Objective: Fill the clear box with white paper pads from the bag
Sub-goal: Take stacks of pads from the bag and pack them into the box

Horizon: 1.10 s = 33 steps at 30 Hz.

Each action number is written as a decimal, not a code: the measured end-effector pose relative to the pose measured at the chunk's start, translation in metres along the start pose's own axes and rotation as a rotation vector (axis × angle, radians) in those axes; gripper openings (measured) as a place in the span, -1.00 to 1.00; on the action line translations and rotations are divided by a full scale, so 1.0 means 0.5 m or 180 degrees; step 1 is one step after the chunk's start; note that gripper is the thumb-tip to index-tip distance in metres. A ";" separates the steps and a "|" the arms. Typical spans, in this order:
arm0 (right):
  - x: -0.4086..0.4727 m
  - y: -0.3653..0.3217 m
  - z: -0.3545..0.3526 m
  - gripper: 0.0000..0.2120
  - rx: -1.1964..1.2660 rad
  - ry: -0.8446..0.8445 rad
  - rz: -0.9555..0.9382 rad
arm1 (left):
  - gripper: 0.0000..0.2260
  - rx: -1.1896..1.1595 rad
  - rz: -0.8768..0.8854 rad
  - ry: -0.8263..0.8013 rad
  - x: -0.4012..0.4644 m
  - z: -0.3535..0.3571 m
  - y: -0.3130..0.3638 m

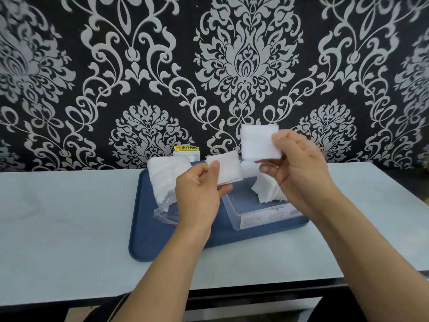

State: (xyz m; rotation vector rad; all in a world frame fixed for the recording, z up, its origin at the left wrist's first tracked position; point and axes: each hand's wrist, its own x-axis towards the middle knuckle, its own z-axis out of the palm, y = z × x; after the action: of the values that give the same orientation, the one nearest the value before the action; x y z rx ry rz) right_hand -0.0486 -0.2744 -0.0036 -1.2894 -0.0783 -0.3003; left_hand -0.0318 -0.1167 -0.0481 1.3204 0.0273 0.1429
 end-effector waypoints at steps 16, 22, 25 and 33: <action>0.009 0.051 0.003 -0.89 -0.1811 -0.0007 -0.0291 | -0.79 -0.0721 -0.0720 -0.0603 0.000 0.011 0.016; 0.008 0.057 0.004 -0.93 -0.2049 0.0154 -0.0340 | -0.85 -0.0379 -0.0491 -0.0498 0.005 0.018 -0.001; 0.017 0.045 -0.011 -0.78 -0.2003 -0.0063 0.0184 | -0.87 -0.0443 -0.0531 -0.0539 0.011 0.026 -0.002; 0.090 0.010 -0.049 -0.72 -0.2901 0.0195 0.1118 | -0.79 0.1270 0.0226 -0.0438 0.020 0.040 -0.028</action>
State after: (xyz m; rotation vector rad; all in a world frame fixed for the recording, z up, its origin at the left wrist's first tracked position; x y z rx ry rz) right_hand -0.0067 -0.3047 -0.0049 -2.1560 0.3770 -0.0581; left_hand -0.0187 -0.1382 -0.0561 1.7279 -0.1133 0.1095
